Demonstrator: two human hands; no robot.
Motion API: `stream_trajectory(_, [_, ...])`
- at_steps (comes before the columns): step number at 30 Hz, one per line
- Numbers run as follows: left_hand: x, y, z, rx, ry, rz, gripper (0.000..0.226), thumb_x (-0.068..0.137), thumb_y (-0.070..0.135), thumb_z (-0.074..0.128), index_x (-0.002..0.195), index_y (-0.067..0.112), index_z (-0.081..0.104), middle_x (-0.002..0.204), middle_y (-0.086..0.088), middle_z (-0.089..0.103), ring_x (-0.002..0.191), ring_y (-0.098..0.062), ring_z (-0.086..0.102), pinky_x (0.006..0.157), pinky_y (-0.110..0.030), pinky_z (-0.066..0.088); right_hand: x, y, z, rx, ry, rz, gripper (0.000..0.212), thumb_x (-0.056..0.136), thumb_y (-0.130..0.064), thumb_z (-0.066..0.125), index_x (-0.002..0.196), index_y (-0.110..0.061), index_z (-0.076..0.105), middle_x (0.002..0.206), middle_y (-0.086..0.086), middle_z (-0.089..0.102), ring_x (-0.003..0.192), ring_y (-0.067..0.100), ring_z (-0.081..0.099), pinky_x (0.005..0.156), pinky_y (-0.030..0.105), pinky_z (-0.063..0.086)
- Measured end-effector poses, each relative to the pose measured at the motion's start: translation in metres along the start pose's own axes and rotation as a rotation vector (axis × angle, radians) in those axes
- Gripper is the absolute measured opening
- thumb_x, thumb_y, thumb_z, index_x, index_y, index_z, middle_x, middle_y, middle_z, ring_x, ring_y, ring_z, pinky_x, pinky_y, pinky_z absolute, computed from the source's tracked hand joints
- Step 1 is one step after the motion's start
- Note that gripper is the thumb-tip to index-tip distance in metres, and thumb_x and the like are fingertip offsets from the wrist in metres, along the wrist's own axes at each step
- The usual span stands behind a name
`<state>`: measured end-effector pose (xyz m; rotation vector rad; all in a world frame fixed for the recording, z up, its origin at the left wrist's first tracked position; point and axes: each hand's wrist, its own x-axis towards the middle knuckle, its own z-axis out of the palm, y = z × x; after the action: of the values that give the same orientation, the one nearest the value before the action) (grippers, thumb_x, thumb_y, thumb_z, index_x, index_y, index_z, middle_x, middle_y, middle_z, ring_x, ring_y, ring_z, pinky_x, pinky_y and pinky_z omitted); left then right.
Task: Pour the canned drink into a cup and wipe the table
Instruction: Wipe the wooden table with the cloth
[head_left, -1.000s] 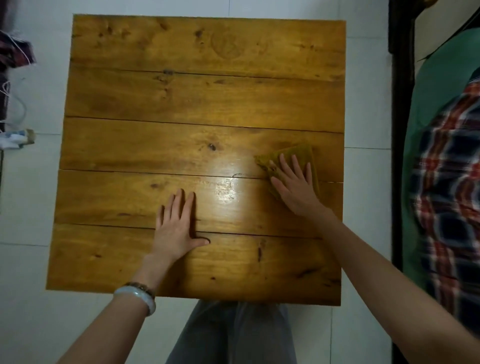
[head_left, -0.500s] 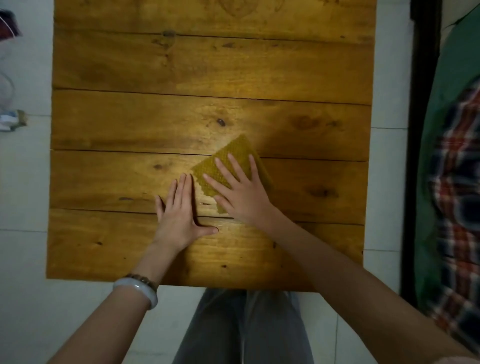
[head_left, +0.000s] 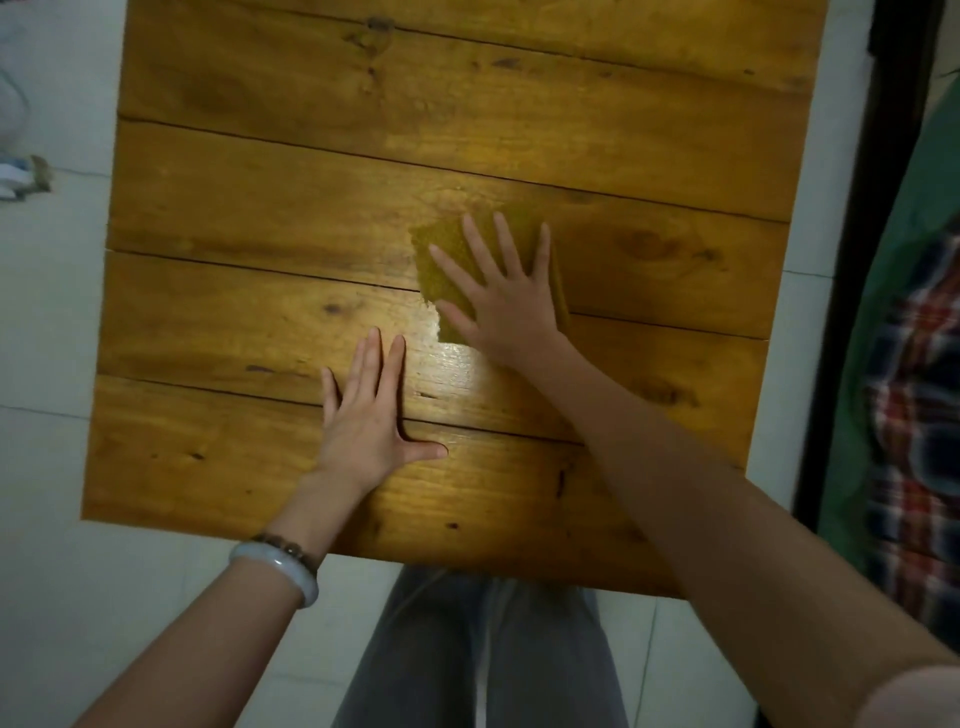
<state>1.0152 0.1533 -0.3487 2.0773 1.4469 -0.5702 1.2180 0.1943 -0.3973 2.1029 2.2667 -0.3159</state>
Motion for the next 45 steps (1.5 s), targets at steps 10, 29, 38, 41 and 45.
stream_trajectory(10, [-0.017, -0.011, 0.002, -0.006, -0.046, -0.048, 0.143, 0.052, 0.066, 0.076, 0.143, 0.022, -0.025, 0.151, -0.002, -0.030, 0.140, -0.022, -0.027, 0.113, -0.058, -0.007, -0.111, -0.022, 0.020, 0.069, -0.045, -0.213, 0.058, 0.093, -0.059, 0.028, 0.147, -0.037, 0.022, 0.157, 0.007, 0.017, 0.143, 0.035, 0.015, 0.108, 0.069, 0.006])
stream_trajectory(29, [-0.019, -0.014, 0.002, -0.003, -0.042, -0.044, 0.140, 0.053, 0.066, 0.076, 0.148, 0.019, -0.016, 0.155, -0.001, -0.024, 0.140, -0.018, -0.026, 0.115, -0.055, -0.007, -0.045, -0.028, 0.011, 0.037, 0.009, -0.122, 0.059, 0.093, -0.063, 0.027, 0.146, -0.037, 0.025, 0.155, 0.007, 0.024, 0.142, 0.035, 0.022, 0.107, 0.069, 0.009])
stream_trajectory(38, [-0.015, -0.011, 0.001, -0.006, 0.042, -0.033, 0.129, 0.061, 0.069, 0.067, 0.148, 0.021, -0.015, 0.158, -0.005, -0.011, 0.144, -0.023, -0.014, 0.113, -0.058, -0.003, -0.171, 0.012, 0.017, -0.010, -0.168, -0.211, 0.061, 0.090, -0.064, 0.029, 0.146, -0.041, 0.021, 0.156, 0.004, 0.022, 0.143, 0.033, 0.014, 0.107, 0.068, 0.012])
stream_trajectory(41, [-0.006, -0.003, 0.000, 0.013, 0.040, -0.034, 0.129, 0.060, 0.075, 0.062, 0.146, 0.023, -0.019, 0.158, -0.004, -0.016, 0.144, -0.023, -0.017, 0.112, -0.058, -0.004, -0.108, 0.007, 0.009, 0.010, -0.077, -0.175, 0.062, 0.090, -0.066, 0.030, 0.145, -0.041, 0.023, 0.156, 0.004, 0.023, 0.142, 0.033, 0.020, 0.108, 0.067, 0.012])
stream_trajectory(45, [-0.001, 0.001, -0.002, 0.016, 0.038, -0.066, 0.133, 0.058, 0.075, 0.064, 0.147, 0.021, -0.018, 0.158, -0.002, -0.016, 0.143, -0.021, -0.018, 0.113, -0.058, -0.003, 0.019, -0.002, -0.001, 0.014, 0.007, -0.104, 0.060, 0.089, -0.067, 0.025, 0.143, -0.041, 0.030, 0.154, 0.004, 0.028, 0.141, 0.033, 0.024, 0.108, 0.067, 0.006])
